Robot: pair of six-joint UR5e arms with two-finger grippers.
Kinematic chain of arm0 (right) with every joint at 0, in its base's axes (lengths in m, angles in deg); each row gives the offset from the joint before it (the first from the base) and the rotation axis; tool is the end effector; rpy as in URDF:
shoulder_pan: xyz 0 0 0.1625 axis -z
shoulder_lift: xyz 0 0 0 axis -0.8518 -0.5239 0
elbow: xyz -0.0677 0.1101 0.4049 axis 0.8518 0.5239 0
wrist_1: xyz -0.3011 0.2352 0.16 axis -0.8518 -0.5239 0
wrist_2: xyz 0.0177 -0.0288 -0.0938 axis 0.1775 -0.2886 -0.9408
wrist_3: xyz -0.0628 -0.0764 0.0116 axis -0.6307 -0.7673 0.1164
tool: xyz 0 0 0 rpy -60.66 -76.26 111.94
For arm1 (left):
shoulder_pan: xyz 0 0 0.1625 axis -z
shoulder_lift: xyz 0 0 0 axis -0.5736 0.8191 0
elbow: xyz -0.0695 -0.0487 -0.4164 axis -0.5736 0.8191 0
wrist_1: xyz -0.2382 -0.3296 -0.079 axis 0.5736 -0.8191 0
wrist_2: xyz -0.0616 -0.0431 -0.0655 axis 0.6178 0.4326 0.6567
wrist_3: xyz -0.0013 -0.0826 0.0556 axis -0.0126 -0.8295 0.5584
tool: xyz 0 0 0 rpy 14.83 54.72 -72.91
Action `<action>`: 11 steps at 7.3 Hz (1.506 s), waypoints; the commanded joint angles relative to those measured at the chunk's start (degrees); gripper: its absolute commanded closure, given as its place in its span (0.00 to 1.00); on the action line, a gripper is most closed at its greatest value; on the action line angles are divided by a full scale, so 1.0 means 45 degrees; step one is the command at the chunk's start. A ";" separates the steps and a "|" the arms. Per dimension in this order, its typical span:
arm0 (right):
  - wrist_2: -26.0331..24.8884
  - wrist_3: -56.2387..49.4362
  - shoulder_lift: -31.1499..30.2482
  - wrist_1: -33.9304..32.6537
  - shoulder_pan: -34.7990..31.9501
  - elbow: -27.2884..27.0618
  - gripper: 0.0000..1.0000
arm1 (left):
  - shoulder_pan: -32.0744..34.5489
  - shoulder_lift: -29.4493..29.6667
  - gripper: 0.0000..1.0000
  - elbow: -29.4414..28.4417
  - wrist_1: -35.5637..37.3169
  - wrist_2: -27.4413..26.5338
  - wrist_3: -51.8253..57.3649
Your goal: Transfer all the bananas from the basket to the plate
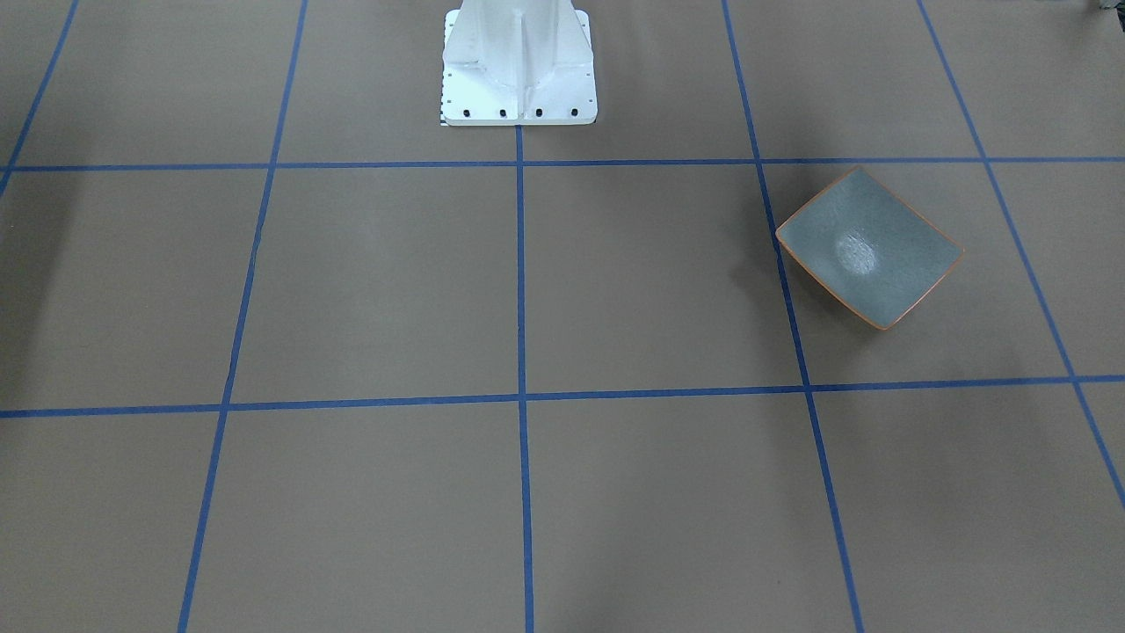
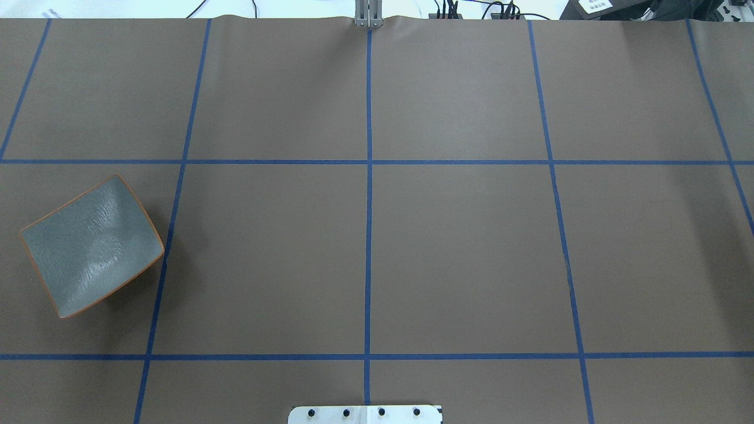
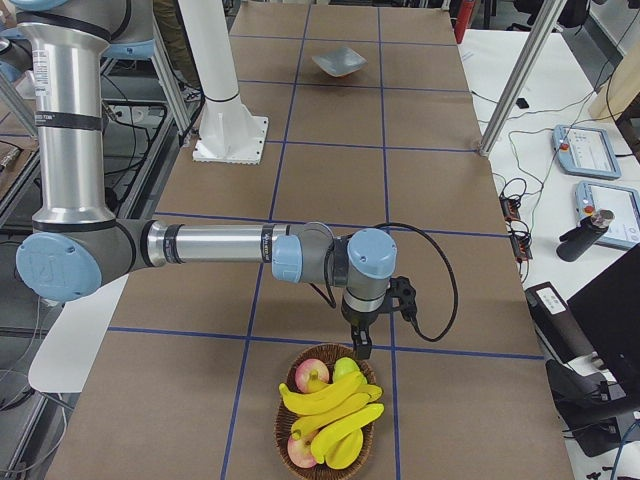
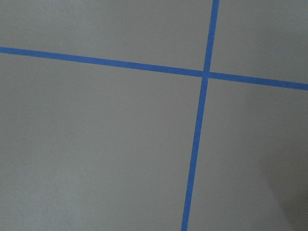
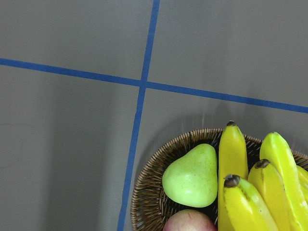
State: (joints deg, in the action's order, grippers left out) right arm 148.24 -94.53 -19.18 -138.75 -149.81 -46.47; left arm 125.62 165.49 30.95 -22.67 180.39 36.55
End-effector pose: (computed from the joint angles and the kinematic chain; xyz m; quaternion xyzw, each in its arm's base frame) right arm 0.0834 -0.4761 0.6465 0.0222 -0.3263 -0.0759 0.9420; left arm -0.0709 -0.4651 0.6306 -0.0312 0.3624 -0.0560 0.9298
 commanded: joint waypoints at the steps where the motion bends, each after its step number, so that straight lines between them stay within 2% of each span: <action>1: -0.2062 -0.0054 0.0112 -0.0013 0.0368 0.0026 0.00 | 0.0000 0.0002 0.00 0.0021 -0.0018 0.0000 -0.0003; 2: -0.2188 0.0120 0.0093 0.0006 0.0467 0.0046 0.00 | 0.0000 -0.0056 0.00 0.0059 -0.0038 0.0038 -0.0003; 3: -0.2943 0.0199 0.0151 0.0393 0.0642 0.0452 0.00 | 0.0000 -0.0076 0.00 0.0040 -0.0096 0.0039 -0.0023; 5: -0.3400 0.0239 -0.0218 0.3019 0.0819 0.1680 0.00 | 0.0000 -0.0076 0.00 0.0079 -0.0096 0.0097 -0.0023; 6: -0.3207 0.0413 -0.0258 0.3594 0.1109 0.1764 0.00 | 0.0000 -0.0076 0.00 0.0099 -0.0096 0.0097 -0.0023; 8: -0.2875 0.0454 -0.0297 0.3561 0.1403 0.1764 0.00 | 0.0000 -0.0076 0.00 0.0060 -0.0116 0.0097 -0.0023; 11: -0.2971 0.0395 -0.0317 0.3600 0.1835 0.2310 0.00 | 0.0000 -0.0076 0.00 0.0060 -0.0096 0.0097 -0.0004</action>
State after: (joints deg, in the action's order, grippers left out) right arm 134.97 -92.65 -20.58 -122.64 -142.06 -37.07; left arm 125.56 165.15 31.24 -23.11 180.83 36.50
